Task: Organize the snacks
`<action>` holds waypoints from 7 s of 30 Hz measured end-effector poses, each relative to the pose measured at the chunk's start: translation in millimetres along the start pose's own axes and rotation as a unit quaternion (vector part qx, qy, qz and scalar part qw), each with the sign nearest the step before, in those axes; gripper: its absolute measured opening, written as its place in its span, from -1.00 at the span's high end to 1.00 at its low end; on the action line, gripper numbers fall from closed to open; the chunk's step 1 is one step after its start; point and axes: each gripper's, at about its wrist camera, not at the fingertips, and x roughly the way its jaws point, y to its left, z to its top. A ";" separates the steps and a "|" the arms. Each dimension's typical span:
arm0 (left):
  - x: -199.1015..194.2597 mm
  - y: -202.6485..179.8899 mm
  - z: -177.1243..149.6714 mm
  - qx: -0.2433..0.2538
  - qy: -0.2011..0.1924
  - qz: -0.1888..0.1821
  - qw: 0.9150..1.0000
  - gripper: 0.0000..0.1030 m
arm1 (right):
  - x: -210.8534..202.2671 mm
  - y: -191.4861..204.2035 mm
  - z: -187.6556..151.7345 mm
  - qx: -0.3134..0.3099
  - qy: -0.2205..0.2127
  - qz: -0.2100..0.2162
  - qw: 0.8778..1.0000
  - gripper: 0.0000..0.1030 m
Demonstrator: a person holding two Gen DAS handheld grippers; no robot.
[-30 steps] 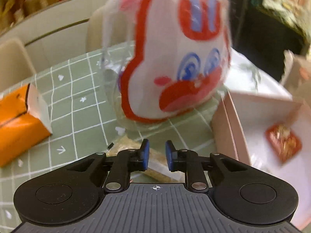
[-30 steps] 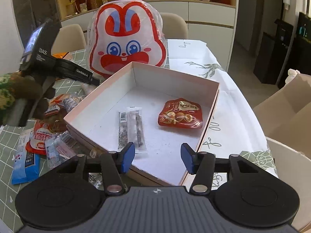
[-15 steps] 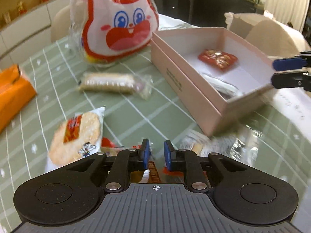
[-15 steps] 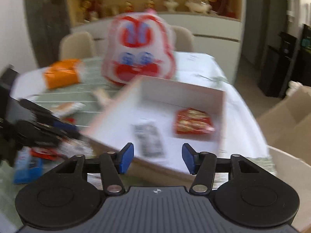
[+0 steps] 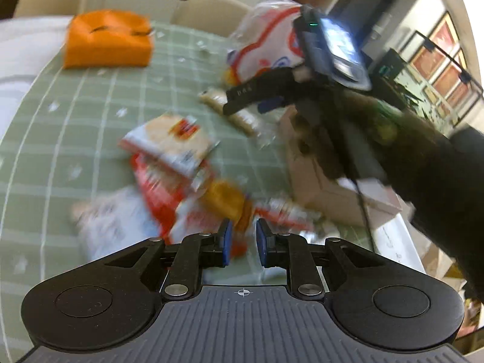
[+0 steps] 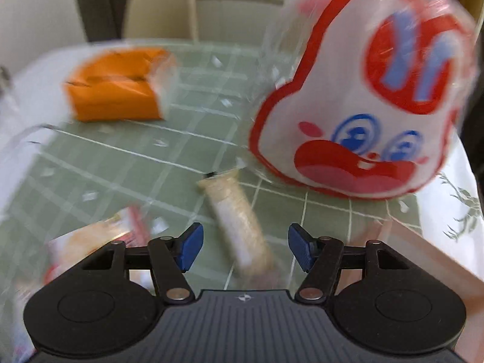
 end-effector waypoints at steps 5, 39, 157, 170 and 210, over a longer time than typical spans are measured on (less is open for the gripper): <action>-16.2 25.9 -18.9 -0.036 0.003 0.005 0.999 0.60 | -12.7 5.1 -16.5 0.030 0.043 0.056 0.997 0.45; -27.1 -32.3 -59.4 -0.040 0.067 0.096 0.992 0.60 | -126.0 20.0 -184.7 0.089 -0.081 0.178 0.977 0.20; 204.5 -157.7 111.1 0.037 0.102 -0.054 0.993 0.37 | -186.4 -183.0 -157.8 0.144 -0.139 -0.016 0.980 0.28; 105.1 -91.2 91.8 0.026 -0.024 0.017 0.999 0.44 | -168.9 -146.9 -188.8 0.127 -0.145 0.014 0.981 -0.02; 102.0 -82.7 9.0 0.140 0.122 0.016 0.983 0.45 | -164.0 -35.9 -324.7 0.144 -0.087 0.018 0.986 -0.60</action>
